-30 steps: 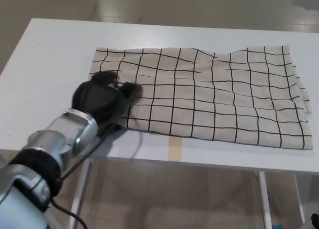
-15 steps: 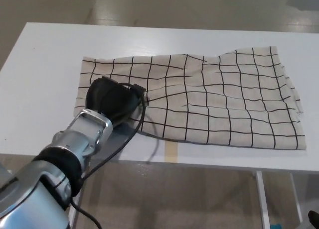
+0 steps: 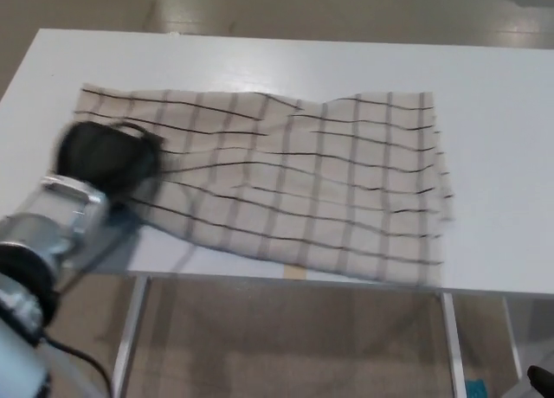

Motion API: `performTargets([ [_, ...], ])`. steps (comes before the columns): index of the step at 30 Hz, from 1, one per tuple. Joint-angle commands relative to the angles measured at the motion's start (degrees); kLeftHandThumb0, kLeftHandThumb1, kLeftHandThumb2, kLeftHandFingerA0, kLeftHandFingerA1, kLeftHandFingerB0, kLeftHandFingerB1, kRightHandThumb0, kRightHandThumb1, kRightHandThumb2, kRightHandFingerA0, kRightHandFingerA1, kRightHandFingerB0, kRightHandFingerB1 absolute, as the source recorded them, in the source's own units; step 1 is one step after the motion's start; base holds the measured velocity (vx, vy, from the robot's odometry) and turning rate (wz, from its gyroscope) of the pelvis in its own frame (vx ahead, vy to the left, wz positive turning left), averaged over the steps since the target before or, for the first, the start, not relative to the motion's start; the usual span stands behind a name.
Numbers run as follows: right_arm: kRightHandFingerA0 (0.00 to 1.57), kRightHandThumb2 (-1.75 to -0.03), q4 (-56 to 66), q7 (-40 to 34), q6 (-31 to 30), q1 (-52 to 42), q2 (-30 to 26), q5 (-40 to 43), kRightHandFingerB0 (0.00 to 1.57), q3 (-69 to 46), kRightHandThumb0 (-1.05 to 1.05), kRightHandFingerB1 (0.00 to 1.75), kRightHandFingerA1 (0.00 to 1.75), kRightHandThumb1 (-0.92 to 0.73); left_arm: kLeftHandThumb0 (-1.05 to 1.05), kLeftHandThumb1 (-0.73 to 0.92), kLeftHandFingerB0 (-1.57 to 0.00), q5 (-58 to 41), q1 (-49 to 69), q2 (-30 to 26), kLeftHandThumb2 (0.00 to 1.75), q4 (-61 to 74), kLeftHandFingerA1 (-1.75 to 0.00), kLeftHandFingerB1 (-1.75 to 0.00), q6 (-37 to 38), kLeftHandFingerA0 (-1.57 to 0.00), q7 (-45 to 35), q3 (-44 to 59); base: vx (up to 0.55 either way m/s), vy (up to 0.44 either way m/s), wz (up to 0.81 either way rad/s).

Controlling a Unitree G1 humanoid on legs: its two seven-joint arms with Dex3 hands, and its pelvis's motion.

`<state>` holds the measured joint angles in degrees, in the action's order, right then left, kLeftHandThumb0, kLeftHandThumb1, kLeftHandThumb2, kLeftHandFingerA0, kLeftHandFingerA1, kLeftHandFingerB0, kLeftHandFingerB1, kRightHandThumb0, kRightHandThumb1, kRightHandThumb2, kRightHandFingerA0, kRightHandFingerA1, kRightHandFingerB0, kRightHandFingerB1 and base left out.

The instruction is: Use the left hand to fold a white towel with checkered patterns in half.

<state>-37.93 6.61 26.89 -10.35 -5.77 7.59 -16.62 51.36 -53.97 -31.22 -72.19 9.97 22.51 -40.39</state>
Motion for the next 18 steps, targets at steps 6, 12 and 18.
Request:
performTargets([
  [6, 0.36, -0.85, -0.08, -0.6, 0.34, -0.19, -0.27, 0.16, 0.39, 0.01, -0.55, 0.55, 0.6, -0.46, -0.34, 0.47, -0.91, -2.55, -4.96, -6.33, 0.78, -1.42, -1.44, -1.32, 0.41, -1.12, -1.77, 5.15, 0.0, 0.0, 0.0],
  [12, 0.4, -0.57, -0.04, -1.17, 0.96, -0.47, -0.02, -0.25, 0.49, 0.25, -0.48, 0.47, 0.55, -0.6, -0.37, 0.47, -0.86, -0.34, -7.23, -6.53, 0.78, -1.01, -1.43, -1.3, -1.35, -1.08, -0.08, 4.38, 0.0, 0.0, 0.0],
  [18, 0.4, -0.57, -0.2, -0.64, 1.0, -0.46, -0.12, 0.4, 0.5, 0.11, -0.48, 0.48, 0.59, -0.6, -0.22, 0.66, -0.58, 0.57, -10.15, -5.94, 0.58, -0.18, -1.75, -1.67, 0.22, -0.76, -0.72, 3.45, 0.0, 0.0, 0.0],
])
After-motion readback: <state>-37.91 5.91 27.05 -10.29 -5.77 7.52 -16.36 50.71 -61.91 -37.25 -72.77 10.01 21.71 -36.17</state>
